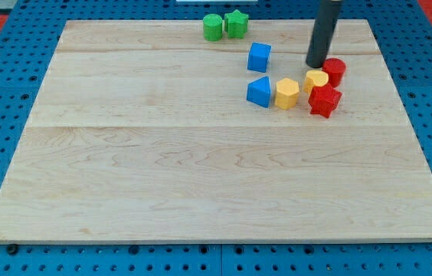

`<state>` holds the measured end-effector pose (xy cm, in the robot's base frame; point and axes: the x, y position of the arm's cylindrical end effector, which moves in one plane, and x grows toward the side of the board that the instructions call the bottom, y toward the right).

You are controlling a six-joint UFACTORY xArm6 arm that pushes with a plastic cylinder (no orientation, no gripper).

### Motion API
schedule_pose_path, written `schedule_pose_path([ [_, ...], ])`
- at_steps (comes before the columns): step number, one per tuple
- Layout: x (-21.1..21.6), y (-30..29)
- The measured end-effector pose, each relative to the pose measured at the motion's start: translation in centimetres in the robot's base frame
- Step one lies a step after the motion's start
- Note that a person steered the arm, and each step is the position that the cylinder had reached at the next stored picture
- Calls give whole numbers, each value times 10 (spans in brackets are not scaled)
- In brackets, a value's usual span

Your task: Move the red star below the red circle

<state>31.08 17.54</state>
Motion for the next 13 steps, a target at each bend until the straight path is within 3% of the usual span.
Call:
schedule_pose_path([
  [1, 0, 4],
  [3, 6, -79],
  [6, 84, -202],
  [7, 126, -202],
  [8, 127, -193],
  [10, 121, -115],
  [13, 121, -65],
])
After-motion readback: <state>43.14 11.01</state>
